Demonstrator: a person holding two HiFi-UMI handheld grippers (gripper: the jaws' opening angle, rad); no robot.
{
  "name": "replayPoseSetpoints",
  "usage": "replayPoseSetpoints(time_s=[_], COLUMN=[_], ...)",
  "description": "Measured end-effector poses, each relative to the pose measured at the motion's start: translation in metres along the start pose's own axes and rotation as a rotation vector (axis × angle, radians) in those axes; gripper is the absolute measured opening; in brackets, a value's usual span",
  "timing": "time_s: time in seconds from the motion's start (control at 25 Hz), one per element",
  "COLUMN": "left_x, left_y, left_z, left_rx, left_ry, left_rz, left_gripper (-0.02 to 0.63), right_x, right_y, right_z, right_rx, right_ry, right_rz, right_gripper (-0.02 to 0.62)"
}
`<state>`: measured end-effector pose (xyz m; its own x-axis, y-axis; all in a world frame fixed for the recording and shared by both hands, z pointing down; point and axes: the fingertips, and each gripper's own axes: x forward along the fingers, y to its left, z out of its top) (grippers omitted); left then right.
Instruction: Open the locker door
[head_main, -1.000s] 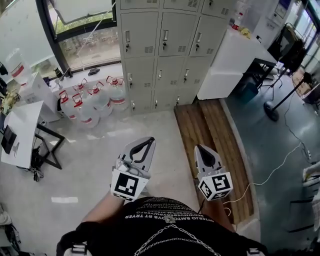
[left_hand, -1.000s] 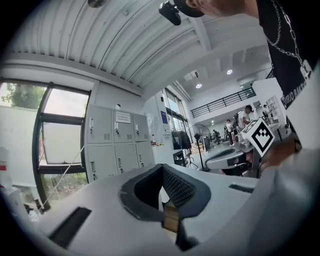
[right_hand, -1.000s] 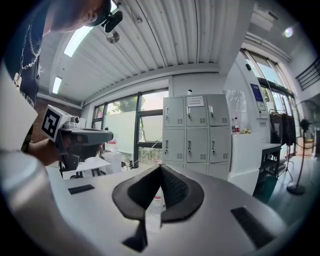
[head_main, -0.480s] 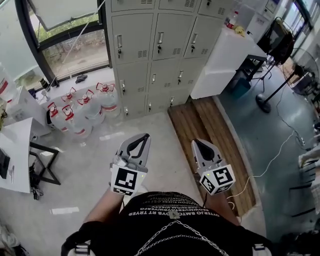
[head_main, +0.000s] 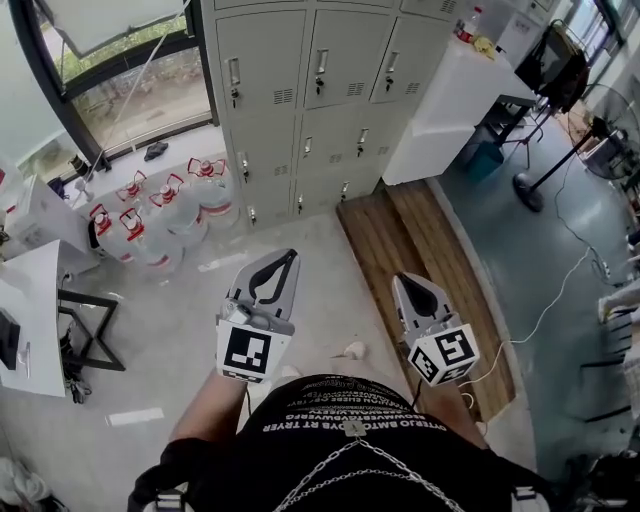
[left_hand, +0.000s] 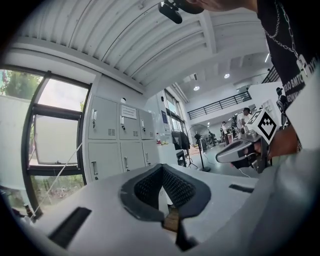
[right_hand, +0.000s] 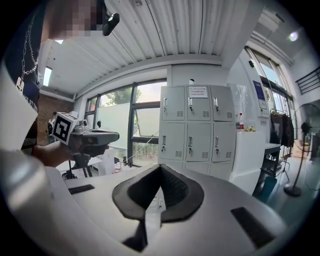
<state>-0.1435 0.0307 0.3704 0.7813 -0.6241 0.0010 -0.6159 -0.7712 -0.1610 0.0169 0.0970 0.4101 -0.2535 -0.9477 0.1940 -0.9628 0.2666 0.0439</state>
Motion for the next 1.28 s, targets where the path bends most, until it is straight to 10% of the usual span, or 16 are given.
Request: replayPoseSetpoints(time_s=[1.28], left_x=[0.263], left_y=[0.050], left_z=[-0.006], left_rx=[0.001], left_ry=[0.080], left_rz=[0.197], left_gripper=[0.000], right_x=[0.212], right_y=[-0.237], right_z=[-0.013], right_rx=[0.062], right_ry=[0.006], right_rz=[0.263], right_gripper=[-0.005])
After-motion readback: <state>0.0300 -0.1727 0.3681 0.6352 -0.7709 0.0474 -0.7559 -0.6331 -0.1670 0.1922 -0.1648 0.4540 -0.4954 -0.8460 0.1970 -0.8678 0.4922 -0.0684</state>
